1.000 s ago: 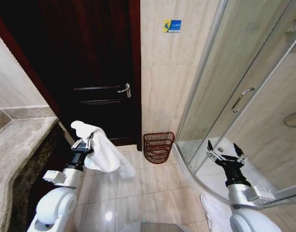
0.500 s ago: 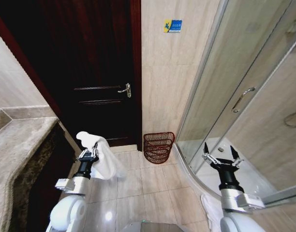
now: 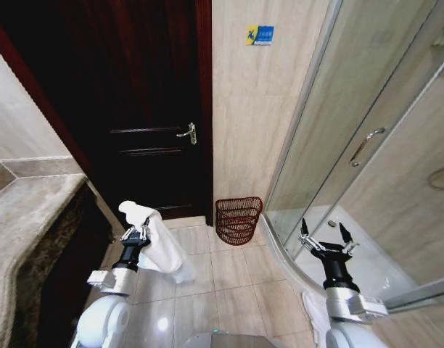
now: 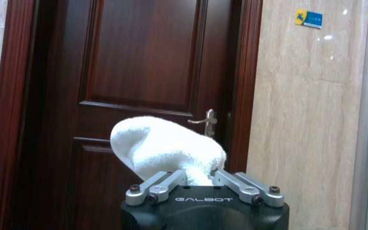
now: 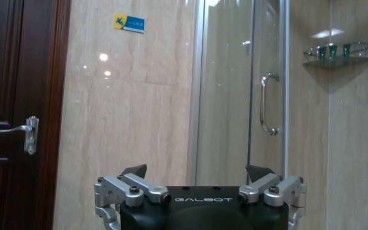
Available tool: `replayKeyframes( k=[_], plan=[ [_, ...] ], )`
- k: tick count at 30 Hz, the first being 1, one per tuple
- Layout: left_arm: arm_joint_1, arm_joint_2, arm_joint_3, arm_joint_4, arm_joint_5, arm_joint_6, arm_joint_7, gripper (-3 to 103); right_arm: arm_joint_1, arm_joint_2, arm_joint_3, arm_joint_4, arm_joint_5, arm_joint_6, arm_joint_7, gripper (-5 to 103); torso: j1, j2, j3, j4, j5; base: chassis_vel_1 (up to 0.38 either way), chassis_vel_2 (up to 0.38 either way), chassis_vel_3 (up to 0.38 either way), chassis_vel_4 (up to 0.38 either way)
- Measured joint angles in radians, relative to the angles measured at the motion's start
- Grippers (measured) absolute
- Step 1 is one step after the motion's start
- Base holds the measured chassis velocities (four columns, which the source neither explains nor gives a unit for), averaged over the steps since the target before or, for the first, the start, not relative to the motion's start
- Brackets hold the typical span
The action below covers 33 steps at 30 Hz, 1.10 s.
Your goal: Discard the used towel into the hamper.
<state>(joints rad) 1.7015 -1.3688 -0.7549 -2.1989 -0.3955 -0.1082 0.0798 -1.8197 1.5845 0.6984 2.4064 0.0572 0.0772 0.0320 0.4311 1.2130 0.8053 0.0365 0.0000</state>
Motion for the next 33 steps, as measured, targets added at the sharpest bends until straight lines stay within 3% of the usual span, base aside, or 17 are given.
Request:
replayKeyframes(
  k=[11, 33],
  plan=[
    [-0.066, 0.016, -0.004, 0.022, 0.007, 0.058, -0.001, 7, 0.062, -0.031, 0.003, -0.035, 0.032, -0.055, 0.000, 100, -0.027, -0.057, -0.030, 0.0000, 0.0002, 0.000, 0.000, 0.000, 0.000],
    [-0.029, 0.007, -0.021, 0.020, 0.026, 0.031, 0.000, 7, 0.056, -0.036, -0.008, -0.075, 0.041, -0.042, -0.007, 100, -0.078, -0.169, -0.092, -0.0001, 0.0000, 0.000, 0.000, 0.000, 0.000]
  ],
)
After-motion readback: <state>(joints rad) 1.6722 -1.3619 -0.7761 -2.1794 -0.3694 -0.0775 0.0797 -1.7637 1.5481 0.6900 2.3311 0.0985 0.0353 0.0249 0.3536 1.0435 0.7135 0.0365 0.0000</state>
